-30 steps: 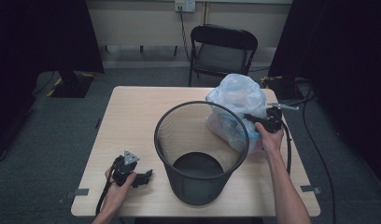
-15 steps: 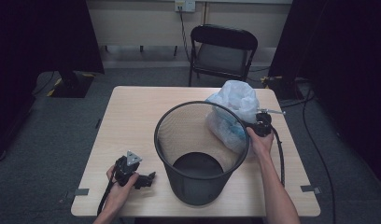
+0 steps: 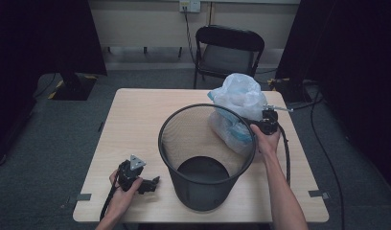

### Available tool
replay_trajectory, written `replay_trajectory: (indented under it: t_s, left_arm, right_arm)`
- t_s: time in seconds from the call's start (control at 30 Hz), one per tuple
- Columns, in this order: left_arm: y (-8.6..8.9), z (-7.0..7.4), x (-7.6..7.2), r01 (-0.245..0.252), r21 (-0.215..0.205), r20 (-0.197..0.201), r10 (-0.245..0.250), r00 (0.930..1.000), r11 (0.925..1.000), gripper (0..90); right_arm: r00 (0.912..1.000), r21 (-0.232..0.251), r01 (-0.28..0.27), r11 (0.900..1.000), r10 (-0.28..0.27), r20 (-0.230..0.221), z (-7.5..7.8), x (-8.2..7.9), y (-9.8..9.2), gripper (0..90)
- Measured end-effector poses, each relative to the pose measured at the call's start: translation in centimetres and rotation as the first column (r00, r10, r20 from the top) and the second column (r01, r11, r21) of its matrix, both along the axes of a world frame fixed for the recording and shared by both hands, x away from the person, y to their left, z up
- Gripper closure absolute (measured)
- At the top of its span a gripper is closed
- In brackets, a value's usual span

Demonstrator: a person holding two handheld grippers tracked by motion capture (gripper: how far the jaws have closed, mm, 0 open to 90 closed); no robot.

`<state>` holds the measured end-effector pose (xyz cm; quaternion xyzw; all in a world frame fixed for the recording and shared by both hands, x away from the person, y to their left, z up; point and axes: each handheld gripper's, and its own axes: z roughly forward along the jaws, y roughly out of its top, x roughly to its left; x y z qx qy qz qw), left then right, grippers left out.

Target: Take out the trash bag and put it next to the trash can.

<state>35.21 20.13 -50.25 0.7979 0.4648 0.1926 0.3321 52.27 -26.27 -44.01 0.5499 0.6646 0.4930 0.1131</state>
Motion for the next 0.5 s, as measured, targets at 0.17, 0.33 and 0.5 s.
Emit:
replay_trajectory:
  t_s: [0.17, 0.33, 0.5]
  left_arm:
    - [0.0, 0.0, 0.0, 0.001, 0.001, 0.0, -0.001, 1.0, 1.0, 0.0]
    - [0.0, 0.0, 0.0, 0.001, -0.002, -0.001, -0.001, 1.0, 1.0, 0.0]
    - [0.0, 0.0, 0.0, 0.001, -0.002, -0.001, -0.001, 1.0, 1.0, 0.0]
  right_arm:
    - [0.9999, 0.031, -0.003, 1.0, 0.003, 0.01, 1.2, -0.6, -0.8, 33.1]
    - [0.9996, 0.026, 0.017, 1.0, -0.018, 0.023, 2.4, -1.6, -1.5, 18.6]
    - [0.9989, 0.027, 0.017, 0.999, -0.018, 0.043, 3.4, -2.7, -2.2, 14.5]
